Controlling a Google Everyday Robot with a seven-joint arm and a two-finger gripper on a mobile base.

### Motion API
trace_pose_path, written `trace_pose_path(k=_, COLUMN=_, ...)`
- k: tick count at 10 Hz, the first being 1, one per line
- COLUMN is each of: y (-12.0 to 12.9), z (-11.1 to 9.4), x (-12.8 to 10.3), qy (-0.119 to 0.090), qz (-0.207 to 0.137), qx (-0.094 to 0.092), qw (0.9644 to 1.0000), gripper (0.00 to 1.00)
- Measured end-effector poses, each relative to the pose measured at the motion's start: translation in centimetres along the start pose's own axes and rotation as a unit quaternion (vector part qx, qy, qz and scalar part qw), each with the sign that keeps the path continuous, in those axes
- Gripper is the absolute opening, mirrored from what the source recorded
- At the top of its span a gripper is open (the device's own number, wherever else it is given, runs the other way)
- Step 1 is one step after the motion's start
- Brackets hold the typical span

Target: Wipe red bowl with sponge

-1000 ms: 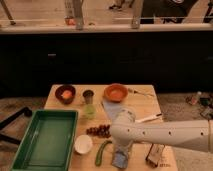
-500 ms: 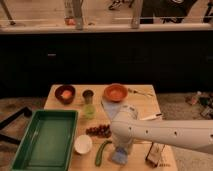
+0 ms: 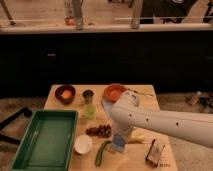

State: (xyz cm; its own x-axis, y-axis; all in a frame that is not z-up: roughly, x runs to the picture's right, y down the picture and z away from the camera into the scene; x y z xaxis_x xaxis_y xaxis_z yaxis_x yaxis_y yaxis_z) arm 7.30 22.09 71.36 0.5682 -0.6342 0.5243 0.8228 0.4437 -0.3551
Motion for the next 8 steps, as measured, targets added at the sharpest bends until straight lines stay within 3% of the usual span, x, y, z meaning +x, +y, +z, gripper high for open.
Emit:
trace_pose_path(k=2, y=-3.2, z=-1.5, x=0.5, qy=0.007, qz=0.005, qx=0.012, qw=0.9999, gripper=0.0)
trace_pose_path(k=4, y=-5.7, z=-1.9, x=0.6, qy=0.012, qz=0.006, qx=0.011, qw=0.9998, gripper=0.0)
trace_pose_path(k=8, y=-7.8, z=-1.9, x=3.1, qy=0.019, qz=0.029, qx=0.004, qw=0.9994, gripper=0.0)
